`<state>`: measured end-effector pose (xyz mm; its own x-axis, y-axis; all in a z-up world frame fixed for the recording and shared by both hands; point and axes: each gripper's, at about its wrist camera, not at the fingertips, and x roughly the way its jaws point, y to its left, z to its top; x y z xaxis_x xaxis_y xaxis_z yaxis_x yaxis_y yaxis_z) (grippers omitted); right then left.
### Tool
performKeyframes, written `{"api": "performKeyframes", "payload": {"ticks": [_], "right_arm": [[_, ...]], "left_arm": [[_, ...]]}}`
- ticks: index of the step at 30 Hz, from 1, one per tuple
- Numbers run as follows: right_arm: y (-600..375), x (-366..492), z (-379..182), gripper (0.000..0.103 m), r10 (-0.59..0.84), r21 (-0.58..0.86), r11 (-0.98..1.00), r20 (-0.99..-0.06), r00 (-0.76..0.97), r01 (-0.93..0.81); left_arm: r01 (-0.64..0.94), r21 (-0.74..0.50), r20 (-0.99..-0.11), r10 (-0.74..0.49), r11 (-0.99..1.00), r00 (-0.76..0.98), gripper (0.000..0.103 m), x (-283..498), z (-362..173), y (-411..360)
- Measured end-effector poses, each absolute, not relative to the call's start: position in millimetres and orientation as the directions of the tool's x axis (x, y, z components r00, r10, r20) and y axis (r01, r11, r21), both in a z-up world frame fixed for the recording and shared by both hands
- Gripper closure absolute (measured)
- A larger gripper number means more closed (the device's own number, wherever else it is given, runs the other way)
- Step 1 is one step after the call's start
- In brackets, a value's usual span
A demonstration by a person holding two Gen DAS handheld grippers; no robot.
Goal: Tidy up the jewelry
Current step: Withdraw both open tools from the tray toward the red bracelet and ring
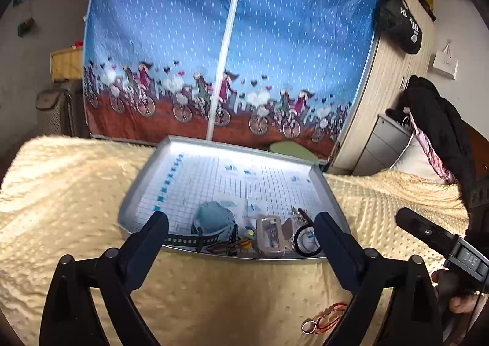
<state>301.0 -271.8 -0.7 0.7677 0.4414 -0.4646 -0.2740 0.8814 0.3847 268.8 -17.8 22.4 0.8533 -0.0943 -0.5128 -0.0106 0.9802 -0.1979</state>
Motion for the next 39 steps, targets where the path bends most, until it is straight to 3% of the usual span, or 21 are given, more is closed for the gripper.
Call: {"api": "performKeyframes", "payload": {"ticks": [2,13,24,28,34,39], "right_arm": [[-273,282,8,0.002,0.430,0.368,0.886,-0.426,0.796,-0.282],[-273,169,47,0.002,0.389,0.292,0.906,-0.287,0.876,-0.306],[-263,84,70,0.002,0.389,0.210,0.918,-0.327,0.861,-0.335],[-260,60,73,0.002,0.371,0.170,0.928,-0.323,0.871,-0.332],[-265,43,66,0.002,0.335,0.196,0.939,-0.322,0.886,-0.284],[-265,44,46,0.002,0.293,0.176,0.954,-0.382,0.876,-0.243]], "left_arm": [[-0.020,-0.189,-0.473,-0.073,0.982,0.878,0.000,251,33,-19],[-0.071,-0.200,-0.384,-0.012,0.977,0.923,0.000,164,79,-3],[-0.088,-0.186,-0.372,0.013,0.979,0.928,0.000,80,92,16],[-0.101,-0.137,-0.410,0.036,0.985,0.911,0.000,63,86,18],[-0.072,-0.096,-0.404,0.027,0.993,0.914,0.000,49,79,10],[-0.069,-0.076,-0.424,0.030,0.995,0.905,0.000,45,61,11]]}}
